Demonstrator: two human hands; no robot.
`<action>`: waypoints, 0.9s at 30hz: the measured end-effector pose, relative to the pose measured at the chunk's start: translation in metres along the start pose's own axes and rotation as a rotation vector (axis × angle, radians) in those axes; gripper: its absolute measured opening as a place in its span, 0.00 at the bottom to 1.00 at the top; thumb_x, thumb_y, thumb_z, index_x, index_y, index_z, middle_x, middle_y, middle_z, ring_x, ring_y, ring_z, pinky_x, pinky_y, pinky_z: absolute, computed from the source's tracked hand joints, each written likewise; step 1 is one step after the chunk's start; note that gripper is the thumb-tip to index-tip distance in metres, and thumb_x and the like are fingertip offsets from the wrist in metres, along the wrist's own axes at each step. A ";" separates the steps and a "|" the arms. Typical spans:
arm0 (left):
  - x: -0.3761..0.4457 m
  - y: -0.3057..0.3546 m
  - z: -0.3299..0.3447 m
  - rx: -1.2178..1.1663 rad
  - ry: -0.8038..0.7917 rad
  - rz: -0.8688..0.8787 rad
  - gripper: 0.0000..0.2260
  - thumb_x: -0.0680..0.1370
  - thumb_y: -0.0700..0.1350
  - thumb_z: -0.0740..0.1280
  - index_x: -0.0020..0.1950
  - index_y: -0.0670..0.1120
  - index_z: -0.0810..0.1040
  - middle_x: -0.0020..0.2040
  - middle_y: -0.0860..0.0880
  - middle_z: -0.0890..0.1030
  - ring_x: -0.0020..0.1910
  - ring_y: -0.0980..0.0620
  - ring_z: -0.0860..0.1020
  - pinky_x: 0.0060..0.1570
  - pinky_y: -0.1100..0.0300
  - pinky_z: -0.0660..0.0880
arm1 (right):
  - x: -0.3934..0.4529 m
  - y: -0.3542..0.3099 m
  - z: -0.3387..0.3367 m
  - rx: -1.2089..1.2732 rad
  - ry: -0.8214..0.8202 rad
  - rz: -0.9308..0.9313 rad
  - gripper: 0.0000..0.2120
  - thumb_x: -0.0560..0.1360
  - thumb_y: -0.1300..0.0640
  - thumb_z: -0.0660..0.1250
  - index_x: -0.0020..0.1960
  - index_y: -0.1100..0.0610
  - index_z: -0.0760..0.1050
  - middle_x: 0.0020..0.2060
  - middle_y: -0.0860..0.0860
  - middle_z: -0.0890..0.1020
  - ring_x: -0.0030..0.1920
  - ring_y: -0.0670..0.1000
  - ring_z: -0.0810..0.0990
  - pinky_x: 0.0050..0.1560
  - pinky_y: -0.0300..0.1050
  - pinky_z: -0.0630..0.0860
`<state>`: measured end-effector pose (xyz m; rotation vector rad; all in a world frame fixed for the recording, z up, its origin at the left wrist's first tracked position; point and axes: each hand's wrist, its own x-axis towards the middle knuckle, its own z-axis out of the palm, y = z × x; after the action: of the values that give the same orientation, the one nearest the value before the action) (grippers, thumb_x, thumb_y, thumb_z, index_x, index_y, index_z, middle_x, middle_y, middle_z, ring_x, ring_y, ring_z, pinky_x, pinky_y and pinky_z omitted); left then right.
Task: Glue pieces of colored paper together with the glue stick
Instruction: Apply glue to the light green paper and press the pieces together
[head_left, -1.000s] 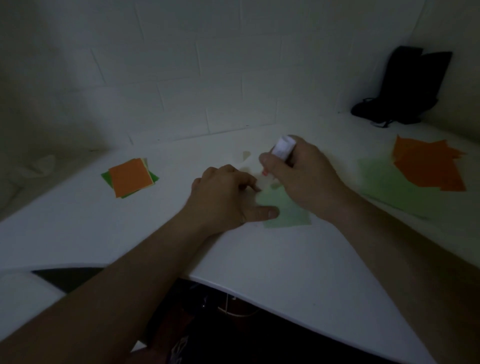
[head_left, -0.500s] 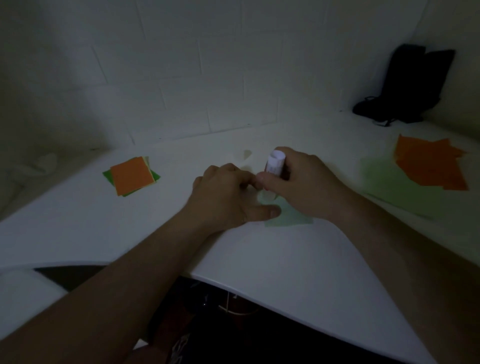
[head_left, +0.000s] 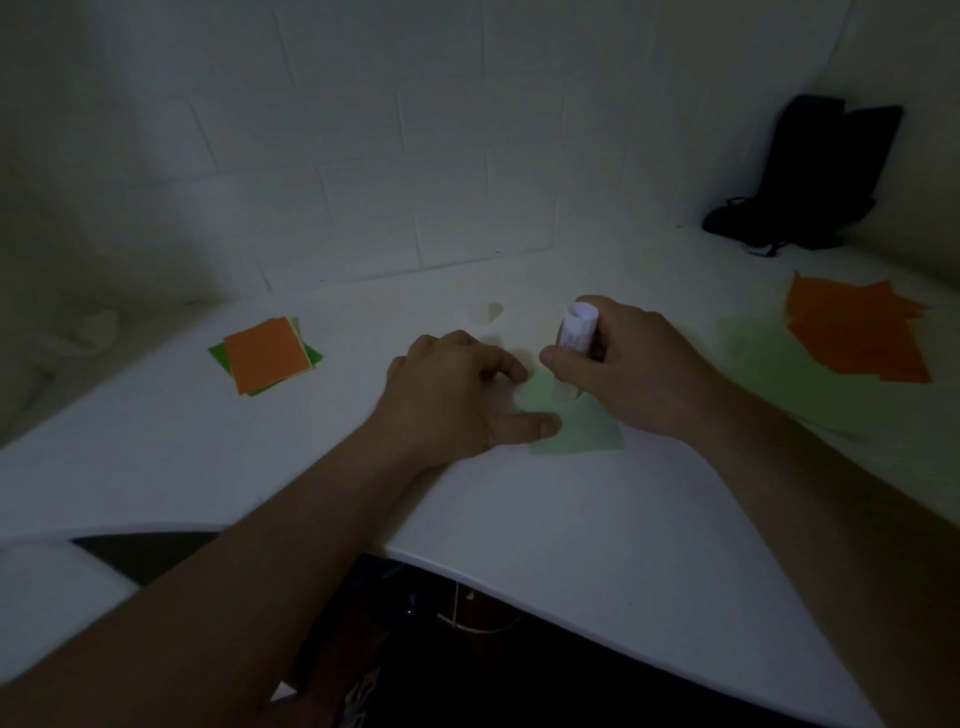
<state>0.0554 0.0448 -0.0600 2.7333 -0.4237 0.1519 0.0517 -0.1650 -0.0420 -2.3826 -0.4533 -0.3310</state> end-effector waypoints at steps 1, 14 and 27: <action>0.000 0.000 0.000 -0.003 0.000 0.001 0.33 0.59 0.79 0.68 0.60 0.66 0.78 0.53 0.59 0.74 0.59 0.48 0.73 0.62 0.48 0.71 | -0.001 0.000 -0.001 -0.003 0.002 0.001 0.12 0.77 0.43 0.71 0.42 0.38 0.68 0.36 0.41 0.78 0.37 0.34 0.76 0.36 0.28 0.66; 0.000 -0.001 0.000 -0.023 0.000 -0.002 0.32 0.60 0.78 0.70 0.59 0.66 0.79 0.52 0.59 0.73 0.60 0.48 0.72 0.64 0.48 0.71 | -0.003 0.010 -0.011 -0.030 0.016 0.036 0.10 0.77 0.45 0.71 0.43 0.41 0.70 0.39 0.41 0.80 0.39 0.37 0.77 0.39 0.35 0.67; 0.000 -0.001 0.000 -0.019 -0.010 0.005 0.37 0.55 0.82 0.61 0.59 0.67 0.78 0.53 0.59 0.73 0.60 0.48 0.72 0.65 0.45 0.70 | -0.008 0.008 -0.021 -0.179 0.126 0.009 0.14 0.77 0.49 0.70 0.38 0.49 0.67 0.30 0.49 0.75 0.37 0.40 0.76 0.32 0.31 0.66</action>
<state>0.0560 0.0457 -0.0599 2.7159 -0.4325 0.1352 0.0457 -0.1861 -0.0341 -2.5172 -0.3669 -0.5344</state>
